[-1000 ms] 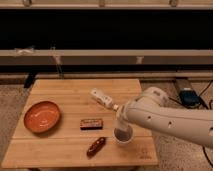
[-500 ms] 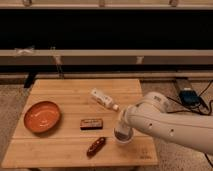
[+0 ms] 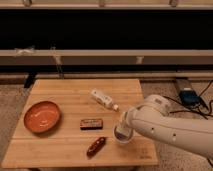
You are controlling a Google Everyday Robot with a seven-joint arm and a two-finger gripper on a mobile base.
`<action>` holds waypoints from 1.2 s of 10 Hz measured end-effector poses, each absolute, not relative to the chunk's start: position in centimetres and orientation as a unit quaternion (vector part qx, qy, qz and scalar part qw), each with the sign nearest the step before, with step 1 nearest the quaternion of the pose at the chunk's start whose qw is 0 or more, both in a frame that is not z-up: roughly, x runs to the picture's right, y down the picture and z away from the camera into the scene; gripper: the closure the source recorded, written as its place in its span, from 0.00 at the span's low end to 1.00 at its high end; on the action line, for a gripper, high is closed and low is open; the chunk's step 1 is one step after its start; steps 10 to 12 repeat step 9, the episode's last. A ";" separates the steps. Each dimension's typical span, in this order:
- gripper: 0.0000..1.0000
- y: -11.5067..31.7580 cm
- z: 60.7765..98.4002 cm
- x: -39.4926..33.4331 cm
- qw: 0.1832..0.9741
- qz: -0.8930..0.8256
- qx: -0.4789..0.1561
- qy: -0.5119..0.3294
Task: Place the white sponge in the ceramic cup
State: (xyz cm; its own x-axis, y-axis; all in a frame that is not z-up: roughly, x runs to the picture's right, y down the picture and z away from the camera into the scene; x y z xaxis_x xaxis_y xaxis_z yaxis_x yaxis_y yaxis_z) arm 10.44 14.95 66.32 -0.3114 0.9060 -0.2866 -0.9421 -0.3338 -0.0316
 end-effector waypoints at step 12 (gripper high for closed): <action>0.20 15.1 66.3 10.6 0.571 0.808 -0.128 0.068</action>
